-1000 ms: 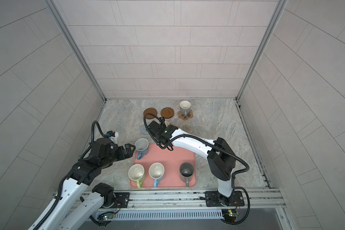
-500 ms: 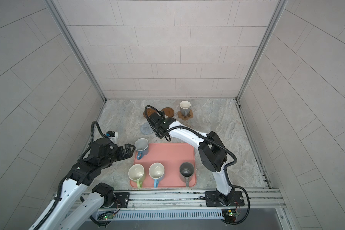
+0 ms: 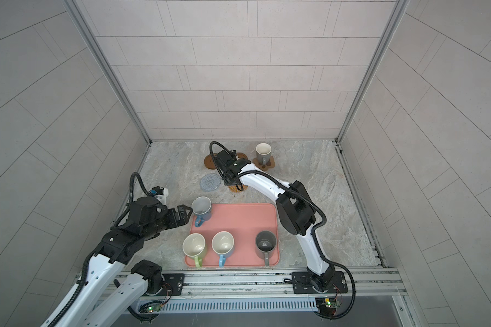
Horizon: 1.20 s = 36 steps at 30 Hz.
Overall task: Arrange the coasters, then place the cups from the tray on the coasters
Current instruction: 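Carry the white mug with right gripper toward the brown wooden coaster, then lower the white mug onto the brown wooden coaster beside the cork paw coaster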
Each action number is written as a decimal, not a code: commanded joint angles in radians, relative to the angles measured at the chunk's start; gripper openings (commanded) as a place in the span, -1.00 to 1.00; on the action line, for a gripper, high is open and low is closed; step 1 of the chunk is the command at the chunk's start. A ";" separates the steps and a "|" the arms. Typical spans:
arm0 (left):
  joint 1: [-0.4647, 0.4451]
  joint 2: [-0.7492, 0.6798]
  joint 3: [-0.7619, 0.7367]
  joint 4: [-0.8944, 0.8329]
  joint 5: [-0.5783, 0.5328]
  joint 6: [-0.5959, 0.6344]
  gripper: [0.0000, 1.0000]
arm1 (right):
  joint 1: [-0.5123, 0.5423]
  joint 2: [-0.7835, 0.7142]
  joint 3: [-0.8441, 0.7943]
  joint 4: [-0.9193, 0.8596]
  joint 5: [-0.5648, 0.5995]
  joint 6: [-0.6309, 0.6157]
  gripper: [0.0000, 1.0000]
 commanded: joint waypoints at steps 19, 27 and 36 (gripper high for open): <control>-0.004 0.000 -0.019 -0.003 0.003 0.012 0.98 | -0.061 0.136 0.242 -0.057 0.000 -0.060 -0.85; -0.004 0.004 -0.022 0.000 0.003 0.012 0.98 | -0.078 0.178 0.306 -0.071 -0.015 -0.066 -0.85; -0.003 0.008 -0.023 0.002 0.007 0.013 0.98 | -0.095 0.226 0.385 -0.093 -0.019 -0.083 -0.85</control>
